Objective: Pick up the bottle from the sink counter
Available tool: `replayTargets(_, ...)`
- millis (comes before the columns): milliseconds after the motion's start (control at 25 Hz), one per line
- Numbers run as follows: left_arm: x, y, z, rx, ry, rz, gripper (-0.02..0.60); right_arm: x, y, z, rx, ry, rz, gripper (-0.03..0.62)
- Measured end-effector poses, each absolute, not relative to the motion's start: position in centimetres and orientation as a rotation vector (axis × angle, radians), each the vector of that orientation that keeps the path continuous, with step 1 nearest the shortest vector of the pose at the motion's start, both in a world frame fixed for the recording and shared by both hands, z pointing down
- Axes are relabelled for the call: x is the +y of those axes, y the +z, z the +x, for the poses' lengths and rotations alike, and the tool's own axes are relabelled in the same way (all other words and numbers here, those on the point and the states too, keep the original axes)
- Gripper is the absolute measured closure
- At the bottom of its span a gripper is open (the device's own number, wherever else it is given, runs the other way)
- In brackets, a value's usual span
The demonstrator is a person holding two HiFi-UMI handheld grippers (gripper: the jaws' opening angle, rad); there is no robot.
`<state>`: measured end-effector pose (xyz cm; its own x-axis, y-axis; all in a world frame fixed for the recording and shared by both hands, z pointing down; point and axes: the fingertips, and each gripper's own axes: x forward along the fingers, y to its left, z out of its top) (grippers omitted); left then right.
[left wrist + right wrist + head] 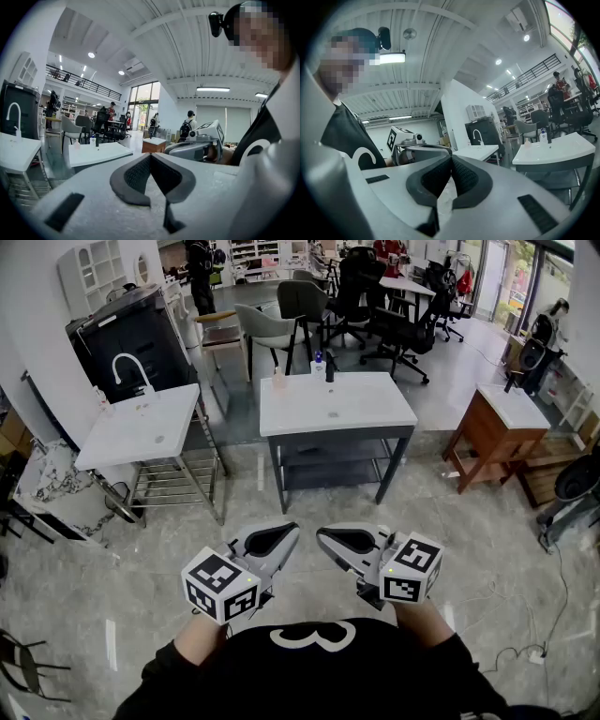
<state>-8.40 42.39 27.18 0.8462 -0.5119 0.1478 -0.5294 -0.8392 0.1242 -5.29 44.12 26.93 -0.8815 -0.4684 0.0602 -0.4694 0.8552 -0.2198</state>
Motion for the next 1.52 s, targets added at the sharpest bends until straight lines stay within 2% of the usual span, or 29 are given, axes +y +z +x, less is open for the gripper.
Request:
replayTargets(1200, 41.6, 28.7, -1.8, -0.861, 0.187, 2.844, 0.567, 42.9, 28.4, 1.8, -3.088, 0.393, 0.764, 0.58)
replayTargets(1520, 40.4, 28.8, -1.7, -0.86, 0.175, 2.844, 0.568, 41.6, 28.7, 1.8, -3.088, 0.396, 0.76, 0.58)
